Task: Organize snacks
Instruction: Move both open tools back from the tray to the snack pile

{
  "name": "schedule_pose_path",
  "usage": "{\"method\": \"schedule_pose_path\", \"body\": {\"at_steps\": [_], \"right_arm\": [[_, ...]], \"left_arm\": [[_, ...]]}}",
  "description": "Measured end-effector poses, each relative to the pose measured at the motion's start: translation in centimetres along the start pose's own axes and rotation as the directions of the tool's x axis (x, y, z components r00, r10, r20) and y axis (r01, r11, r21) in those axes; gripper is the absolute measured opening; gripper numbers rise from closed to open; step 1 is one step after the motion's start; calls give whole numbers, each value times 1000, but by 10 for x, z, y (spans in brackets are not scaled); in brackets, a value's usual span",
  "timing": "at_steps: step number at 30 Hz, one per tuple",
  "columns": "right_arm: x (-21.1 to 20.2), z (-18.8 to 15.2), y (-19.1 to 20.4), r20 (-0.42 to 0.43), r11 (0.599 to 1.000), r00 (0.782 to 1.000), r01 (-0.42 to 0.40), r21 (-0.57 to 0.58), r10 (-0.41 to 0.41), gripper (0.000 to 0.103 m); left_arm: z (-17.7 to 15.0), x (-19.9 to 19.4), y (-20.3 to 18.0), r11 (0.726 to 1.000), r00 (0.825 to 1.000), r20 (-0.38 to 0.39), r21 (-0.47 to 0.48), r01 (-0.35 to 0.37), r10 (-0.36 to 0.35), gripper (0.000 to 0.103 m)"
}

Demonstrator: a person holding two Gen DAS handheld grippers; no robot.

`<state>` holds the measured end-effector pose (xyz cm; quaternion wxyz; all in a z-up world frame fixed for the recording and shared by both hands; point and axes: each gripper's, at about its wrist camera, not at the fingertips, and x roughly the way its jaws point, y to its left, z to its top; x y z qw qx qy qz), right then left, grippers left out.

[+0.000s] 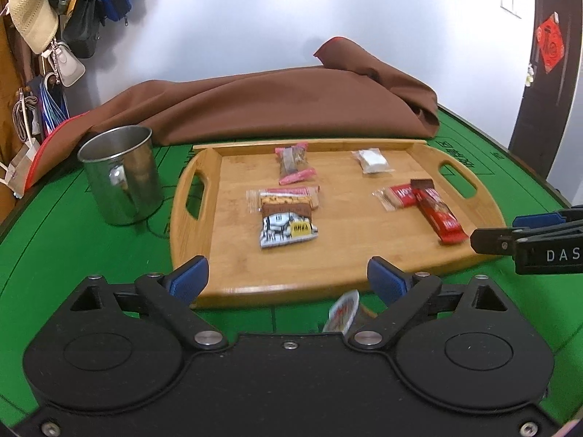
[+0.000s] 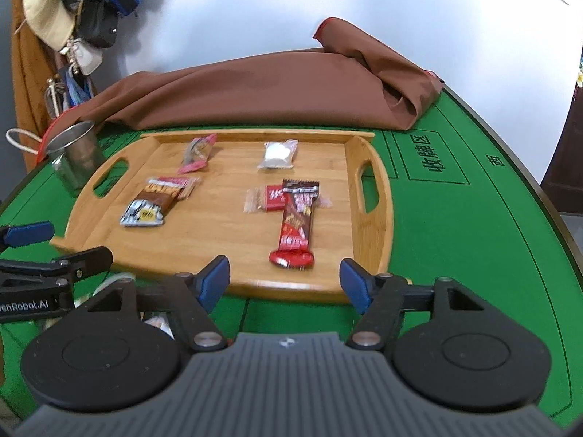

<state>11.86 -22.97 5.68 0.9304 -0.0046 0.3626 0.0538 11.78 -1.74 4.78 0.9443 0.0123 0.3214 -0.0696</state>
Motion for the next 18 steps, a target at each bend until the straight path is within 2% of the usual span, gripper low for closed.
{"method": "schedule_pose_path", "body": {"at_steps": [12,18], "right_arm": [[-28,-44,10,-2,998,1000,-19,-62,19,82],[-41,-65,12,-17,994,999,-37,-98,36,83]], "left_arm": [[-44,-32,2,999,998,-41,-6,52,-52,94],[-59,-47,-1,994,993,-49,31,105,-103,94]]}}
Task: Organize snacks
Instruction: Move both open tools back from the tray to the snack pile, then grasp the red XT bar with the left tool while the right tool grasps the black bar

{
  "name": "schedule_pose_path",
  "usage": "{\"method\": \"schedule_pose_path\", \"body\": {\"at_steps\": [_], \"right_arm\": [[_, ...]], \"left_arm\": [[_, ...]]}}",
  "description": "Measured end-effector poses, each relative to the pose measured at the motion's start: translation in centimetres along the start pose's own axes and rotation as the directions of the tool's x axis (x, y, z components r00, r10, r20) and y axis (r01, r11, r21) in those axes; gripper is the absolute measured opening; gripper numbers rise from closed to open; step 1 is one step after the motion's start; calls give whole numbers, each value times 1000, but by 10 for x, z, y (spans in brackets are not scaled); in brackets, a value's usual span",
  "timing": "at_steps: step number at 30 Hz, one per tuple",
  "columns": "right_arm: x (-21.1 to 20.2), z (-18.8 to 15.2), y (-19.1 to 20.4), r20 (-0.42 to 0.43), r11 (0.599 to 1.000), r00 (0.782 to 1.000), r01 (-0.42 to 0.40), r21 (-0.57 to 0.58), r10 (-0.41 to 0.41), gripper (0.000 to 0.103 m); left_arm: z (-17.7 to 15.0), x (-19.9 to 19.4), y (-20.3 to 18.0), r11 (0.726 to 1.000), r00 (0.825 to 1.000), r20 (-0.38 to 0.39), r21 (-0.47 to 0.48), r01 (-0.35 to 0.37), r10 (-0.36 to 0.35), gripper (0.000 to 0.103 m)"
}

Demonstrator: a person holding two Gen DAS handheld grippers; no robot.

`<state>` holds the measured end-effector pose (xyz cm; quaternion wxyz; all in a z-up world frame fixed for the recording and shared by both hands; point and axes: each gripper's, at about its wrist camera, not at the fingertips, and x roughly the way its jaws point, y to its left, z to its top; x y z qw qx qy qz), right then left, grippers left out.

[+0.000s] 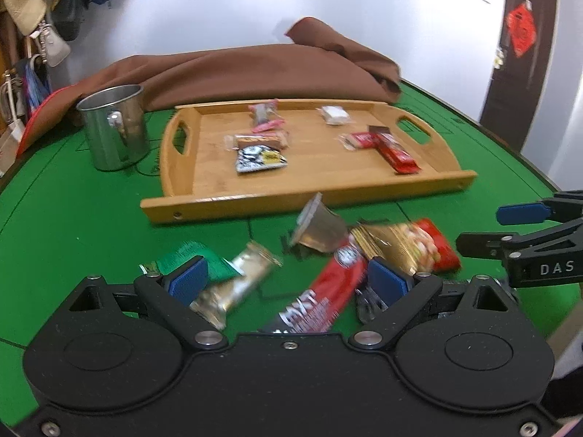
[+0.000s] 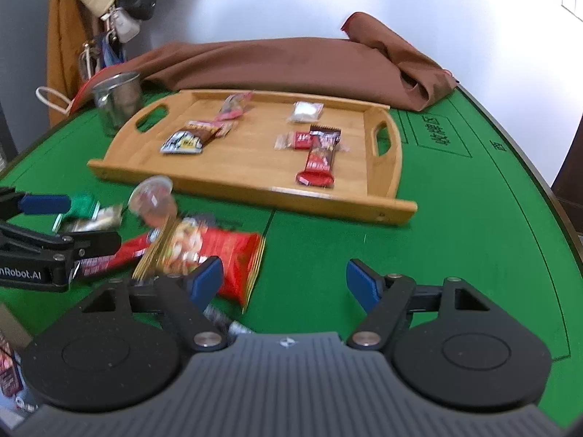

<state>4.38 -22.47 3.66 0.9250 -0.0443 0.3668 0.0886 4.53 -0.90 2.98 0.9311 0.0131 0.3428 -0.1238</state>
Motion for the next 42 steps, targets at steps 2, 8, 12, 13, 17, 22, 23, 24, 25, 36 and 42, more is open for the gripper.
{"method": "schedule_pose_path", "body": {"at_steps": [2,8,12,13,17,22,23,24,25,36,42], "right_arm": [[-3,-6,0,-9,1000,1000,-9,-8,9,83],[-9,-20,4,-35,998,998,-53,-32,52,83],[-8,-26,10,-54,995,995,-80,-51,78,83],[-7,-27,11,-59,995,995,-86,-54,83,82],[-4,-29,19,-75,992,992,-102,-71,97,78],[-2,-30,29,-78,988,991,-120,-102,112,70],[-2,-30,31,-79,987,990,-124,-103,116,68],[-2,-30,31,-79,987,990,-127,-102,119,67],[-2,-29,32,-79,986,989,-130,-102,122,64],[1,-27,44,-72,980,986,-157,-120,149,53],[4,-21,43,-69,987,987,-147,-66,142,41]], "left_arm": [[-3,-3,-3,1000,1000,-6,16,20,-20,87],[-9,-3,-11,998,999,-27,47,49,-47,68],[-9,6,-11,998,998,-49,42,47,-45,62],[-9,9,-11,998,998,-52,43,49,-47,61],[-9,19,-12,998,996,-70,46,54,-50,55],[-6,21,-13,996,994,-81,26,80,-78,38],[-6,21,-14,996,993,-82,23,83,-81,35],[-6,20,-14,996,993,-82,23,84,-82,34],[-6,19,-15,996,993,-81,26,85,-83,32],[-13,3,-14,997,993,-97,41,68,-63,27],[-14,-8,-12,997,995,-82,41,65,-61,25]]}}
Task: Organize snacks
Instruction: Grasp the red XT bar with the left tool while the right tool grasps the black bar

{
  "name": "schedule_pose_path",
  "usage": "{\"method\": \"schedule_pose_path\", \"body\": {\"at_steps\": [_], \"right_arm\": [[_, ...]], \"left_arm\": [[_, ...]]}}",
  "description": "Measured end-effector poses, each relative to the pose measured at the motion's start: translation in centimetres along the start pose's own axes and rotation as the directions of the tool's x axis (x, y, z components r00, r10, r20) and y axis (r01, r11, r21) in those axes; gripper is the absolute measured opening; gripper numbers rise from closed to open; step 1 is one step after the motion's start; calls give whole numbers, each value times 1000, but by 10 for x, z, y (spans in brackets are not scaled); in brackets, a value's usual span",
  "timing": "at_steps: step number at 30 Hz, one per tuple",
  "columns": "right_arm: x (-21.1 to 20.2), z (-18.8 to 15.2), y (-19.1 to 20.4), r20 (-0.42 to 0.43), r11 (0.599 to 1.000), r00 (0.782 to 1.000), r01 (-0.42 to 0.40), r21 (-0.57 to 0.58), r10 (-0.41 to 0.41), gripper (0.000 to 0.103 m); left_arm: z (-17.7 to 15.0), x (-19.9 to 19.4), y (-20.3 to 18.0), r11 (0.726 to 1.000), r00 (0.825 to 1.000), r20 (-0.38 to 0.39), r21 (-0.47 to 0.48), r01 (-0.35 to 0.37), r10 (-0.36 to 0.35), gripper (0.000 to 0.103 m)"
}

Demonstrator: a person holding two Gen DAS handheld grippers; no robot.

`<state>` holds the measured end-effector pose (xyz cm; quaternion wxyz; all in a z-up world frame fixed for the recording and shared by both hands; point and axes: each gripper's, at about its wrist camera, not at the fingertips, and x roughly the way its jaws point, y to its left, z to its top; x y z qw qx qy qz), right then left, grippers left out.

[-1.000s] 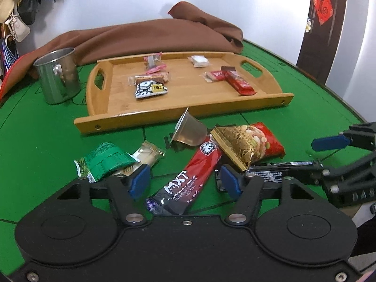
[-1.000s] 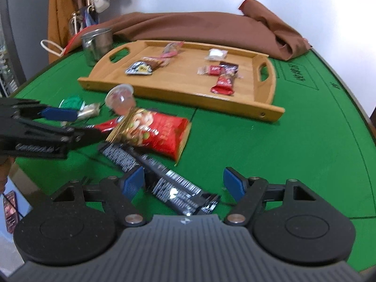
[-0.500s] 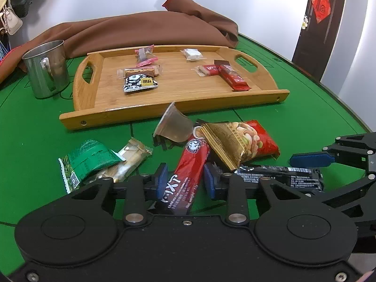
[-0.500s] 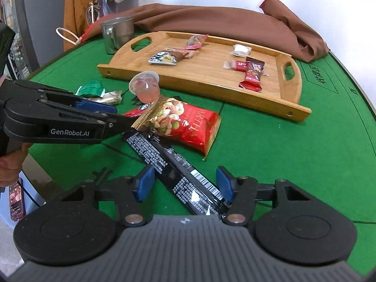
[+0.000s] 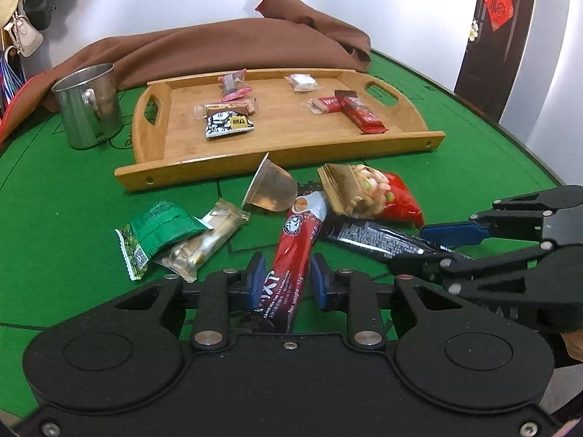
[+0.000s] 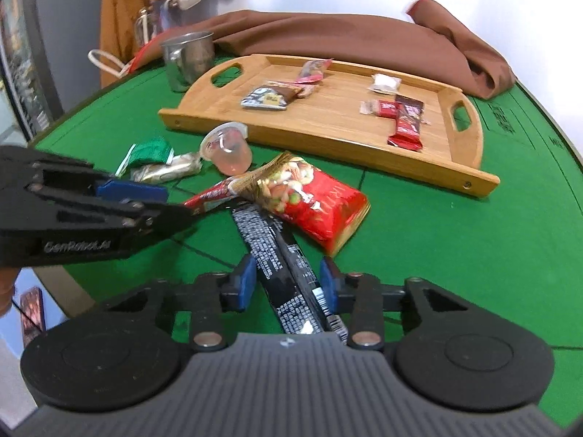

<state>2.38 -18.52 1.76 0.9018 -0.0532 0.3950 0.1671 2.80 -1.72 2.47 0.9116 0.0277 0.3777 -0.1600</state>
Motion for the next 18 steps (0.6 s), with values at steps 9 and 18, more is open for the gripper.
{"method": "schedule_pose_path", "body": {"at_steps": [9,18], "right_arm": [[-10,1,-26,20,994,999,46,104,-48,24],[-11,-3,-22,27,998,998,48,39,-49,31]], "left_arm": [[6,17,-9,1000,1000,5,20,2,-3,28],[6,28,-18,999,1000,-2,51,-7,7,36]]}}
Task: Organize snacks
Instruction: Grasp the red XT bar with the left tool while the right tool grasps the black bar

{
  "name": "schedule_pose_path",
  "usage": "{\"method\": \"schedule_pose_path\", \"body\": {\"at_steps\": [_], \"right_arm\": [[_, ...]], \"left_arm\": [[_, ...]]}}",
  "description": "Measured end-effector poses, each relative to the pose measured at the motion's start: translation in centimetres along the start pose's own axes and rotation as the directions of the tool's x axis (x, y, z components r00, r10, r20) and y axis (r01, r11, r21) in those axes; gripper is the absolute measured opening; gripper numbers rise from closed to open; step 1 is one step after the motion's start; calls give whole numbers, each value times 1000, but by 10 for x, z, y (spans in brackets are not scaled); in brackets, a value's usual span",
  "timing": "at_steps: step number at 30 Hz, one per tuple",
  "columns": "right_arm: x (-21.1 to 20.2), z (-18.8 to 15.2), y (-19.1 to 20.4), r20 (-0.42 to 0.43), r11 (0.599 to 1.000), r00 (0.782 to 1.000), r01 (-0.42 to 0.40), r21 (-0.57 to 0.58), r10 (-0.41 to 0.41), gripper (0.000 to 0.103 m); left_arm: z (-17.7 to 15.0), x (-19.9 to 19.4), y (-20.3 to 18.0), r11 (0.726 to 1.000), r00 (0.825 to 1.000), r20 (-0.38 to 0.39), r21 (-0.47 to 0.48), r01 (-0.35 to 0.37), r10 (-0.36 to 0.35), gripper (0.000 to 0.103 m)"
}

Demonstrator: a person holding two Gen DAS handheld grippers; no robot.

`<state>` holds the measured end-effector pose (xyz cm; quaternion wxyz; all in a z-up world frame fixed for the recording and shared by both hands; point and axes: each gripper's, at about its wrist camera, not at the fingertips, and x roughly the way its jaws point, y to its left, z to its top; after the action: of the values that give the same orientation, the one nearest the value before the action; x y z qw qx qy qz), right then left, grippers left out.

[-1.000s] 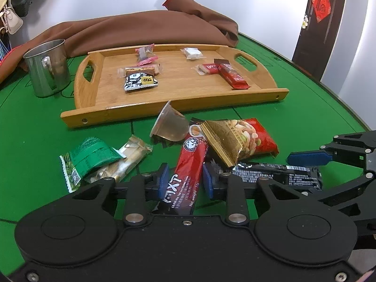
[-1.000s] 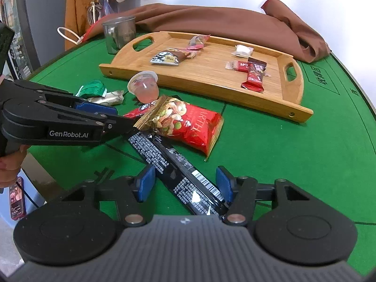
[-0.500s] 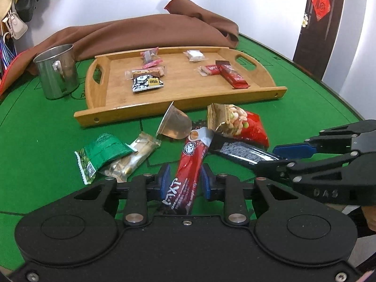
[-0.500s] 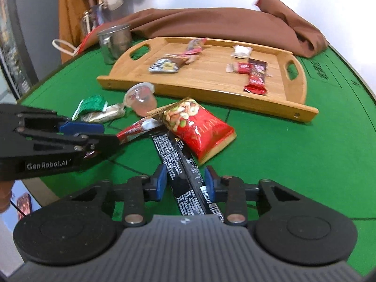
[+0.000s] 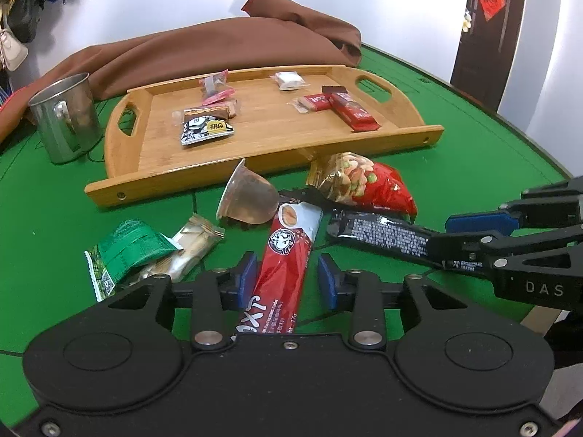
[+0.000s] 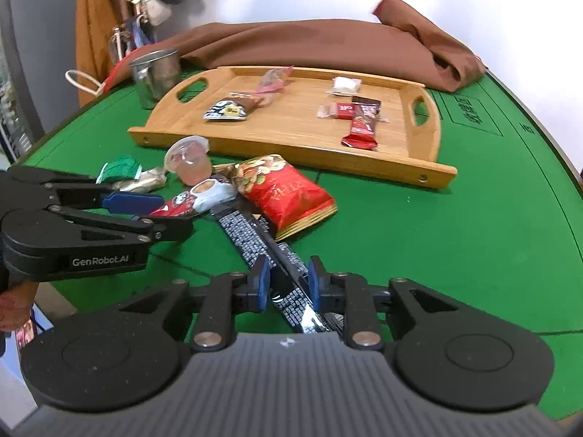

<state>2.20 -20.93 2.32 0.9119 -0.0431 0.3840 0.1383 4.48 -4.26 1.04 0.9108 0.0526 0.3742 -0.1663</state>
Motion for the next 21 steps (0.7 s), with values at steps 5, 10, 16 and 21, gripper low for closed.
{"method": "schedule_pose_path", "body": {"at_steps": [5,10,16,21], "right_arm": [[2,2,8,-5,998,1000,-20,-64,20,44],[10,2,18,1,992,1000,14,-122,-14,45],[20,5,15,-7,996,1000,4,-86,-5,49],[21,8,18,-20,998,1000,16,-55,-18,40]], "left_arm": [[-1,0,-2,1000,1000,2,10,-6,6,36],[-1,-2,0,1000,1000,6,-11,-7,7,27],[-4,-6,3,1000,1000,2,-28,13,-13,26],[-7,-5,-3,1000,1000,24,-10,-7,7,26]]}}
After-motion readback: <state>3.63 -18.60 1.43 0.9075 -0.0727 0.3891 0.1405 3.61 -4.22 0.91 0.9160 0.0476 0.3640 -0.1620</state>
